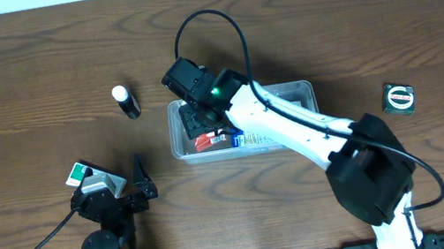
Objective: Pack container
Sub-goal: 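Lower the red box into the container beside the blue box, then open the right gripper and withdraw it from the container, then move the right gripper to the green Zam-Buk box and grasp it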
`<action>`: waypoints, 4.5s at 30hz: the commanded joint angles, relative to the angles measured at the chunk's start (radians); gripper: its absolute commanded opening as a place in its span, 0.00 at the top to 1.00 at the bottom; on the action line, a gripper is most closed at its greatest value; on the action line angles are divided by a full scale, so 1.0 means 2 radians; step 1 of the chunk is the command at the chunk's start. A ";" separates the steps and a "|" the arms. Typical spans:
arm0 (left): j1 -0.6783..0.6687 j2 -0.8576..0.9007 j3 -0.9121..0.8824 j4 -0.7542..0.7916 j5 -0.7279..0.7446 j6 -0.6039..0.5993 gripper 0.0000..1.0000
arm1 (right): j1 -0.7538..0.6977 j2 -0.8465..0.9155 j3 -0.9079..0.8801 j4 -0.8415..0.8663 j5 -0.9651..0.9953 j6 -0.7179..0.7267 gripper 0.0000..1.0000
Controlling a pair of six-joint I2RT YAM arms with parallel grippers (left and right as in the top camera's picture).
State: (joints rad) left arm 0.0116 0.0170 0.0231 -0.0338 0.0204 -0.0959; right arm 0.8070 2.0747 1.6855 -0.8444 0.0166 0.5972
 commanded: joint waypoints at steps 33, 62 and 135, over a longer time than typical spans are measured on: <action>0.002 0.001 -0.010 -0.018 -0.006 0.008 0.02 | 0.026 0.062 -0.001 0.056 0.012 0.119 0.33; 0.002 0.001 -0.010 -0.018 -0.006 0.008 0.02 | 0.019 0.027 0.000 0.024 0.016 0.116 0.27; 0.002 0.001 -0.010 -0.018 -0.006 0.008 0.02 | -0.547 -0.158 -0.214 0.015 -0.018 -0.229 0.01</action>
State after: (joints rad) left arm 0.0116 0.0170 0.0231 -0.0338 0.0204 -0.0956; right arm -0.2848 1.7222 1.2663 -0.8207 0.0006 0.1970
